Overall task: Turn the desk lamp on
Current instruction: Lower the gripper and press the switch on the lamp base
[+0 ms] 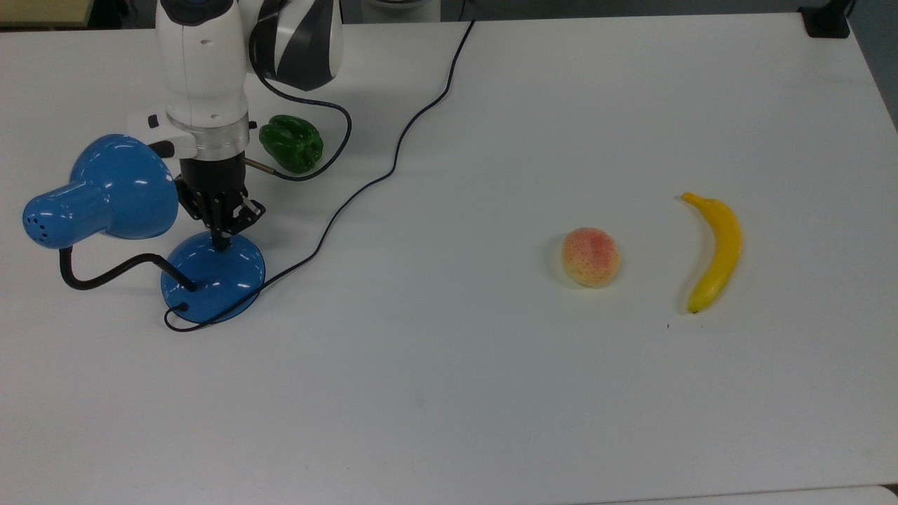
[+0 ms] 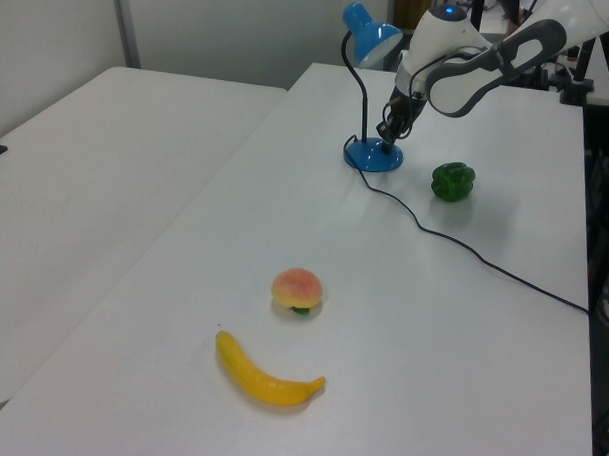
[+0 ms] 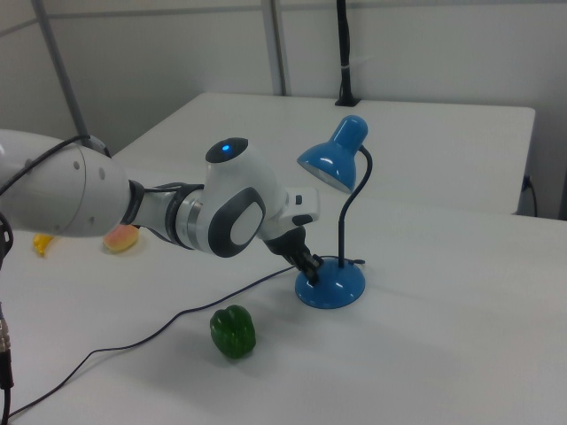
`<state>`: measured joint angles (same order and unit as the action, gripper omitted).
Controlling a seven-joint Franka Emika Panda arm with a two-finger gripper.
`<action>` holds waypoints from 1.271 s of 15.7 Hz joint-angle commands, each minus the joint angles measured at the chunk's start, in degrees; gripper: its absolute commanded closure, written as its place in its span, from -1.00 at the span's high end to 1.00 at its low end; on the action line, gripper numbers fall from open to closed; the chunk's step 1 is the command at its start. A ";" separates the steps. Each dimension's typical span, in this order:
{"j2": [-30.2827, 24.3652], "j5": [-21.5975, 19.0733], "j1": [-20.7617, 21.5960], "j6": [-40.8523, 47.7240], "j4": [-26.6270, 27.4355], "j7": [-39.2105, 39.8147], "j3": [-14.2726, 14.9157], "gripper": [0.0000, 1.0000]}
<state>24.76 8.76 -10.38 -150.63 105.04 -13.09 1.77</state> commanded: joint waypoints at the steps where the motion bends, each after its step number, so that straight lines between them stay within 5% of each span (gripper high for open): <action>1: 1.17 1.52 0.01 -3.26 -0.54 -1.76 0.60 -1.00; 20: 2.75 2.22 0.01 -6.87 -1.24 -1.58 1.13 -1.00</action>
<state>26.16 9.42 -10.42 -156.12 104.76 -13.10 2.40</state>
